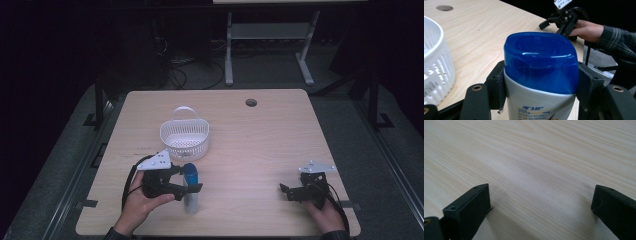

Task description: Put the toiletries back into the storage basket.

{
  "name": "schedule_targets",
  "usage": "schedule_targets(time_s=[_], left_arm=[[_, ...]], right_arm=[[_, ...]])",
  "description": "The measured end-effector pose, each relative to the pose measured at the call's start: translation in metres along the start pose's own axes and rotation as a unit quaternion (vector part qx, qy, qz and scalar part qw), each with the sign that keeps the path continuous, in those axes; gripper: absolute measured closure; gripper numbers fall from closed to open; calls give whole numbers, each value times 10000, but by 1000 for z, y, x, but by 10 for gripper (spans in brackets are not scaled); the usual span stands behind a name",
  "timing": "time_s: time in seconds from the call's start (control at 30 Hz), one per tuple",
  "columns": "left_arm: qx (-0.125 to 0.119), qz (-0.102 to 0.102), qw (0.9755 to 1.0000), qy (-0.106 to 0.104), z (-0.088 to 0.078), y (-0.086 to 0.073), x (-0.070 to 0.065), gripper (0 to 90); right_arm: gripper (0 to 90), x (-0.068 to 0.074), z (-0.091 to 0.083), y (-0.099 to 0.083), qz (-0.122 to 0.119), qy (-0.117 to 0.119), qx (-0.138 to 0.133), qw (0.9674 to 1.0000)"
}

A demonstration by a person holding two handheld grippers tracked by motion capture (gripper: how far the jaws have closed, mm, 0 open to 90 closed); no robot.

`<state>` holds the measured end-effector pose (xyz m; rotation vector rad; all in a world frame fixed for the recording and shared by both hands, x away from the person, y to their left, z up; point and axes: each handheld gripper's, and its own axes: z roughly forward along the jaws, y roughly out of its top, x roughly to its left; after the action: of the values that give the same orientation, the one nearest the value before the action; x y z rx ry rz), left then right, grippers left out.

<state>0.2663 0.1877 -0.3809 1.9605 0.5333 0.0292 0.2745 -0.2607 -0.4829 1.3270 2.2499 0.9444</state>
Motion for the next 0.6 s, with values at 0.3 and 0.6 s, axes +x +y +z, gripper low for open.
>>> schedule_targets(time_s=[0.3,0.6], left_arm=[[-132,-56,9994,310,-14,6,4,357],[-217,-46,9975,664,-29,10,11,357]], right_arm=[[17,0,0,0,-1,0,-4,10000],[17,0,0,0,-1,0,-4,10000]])
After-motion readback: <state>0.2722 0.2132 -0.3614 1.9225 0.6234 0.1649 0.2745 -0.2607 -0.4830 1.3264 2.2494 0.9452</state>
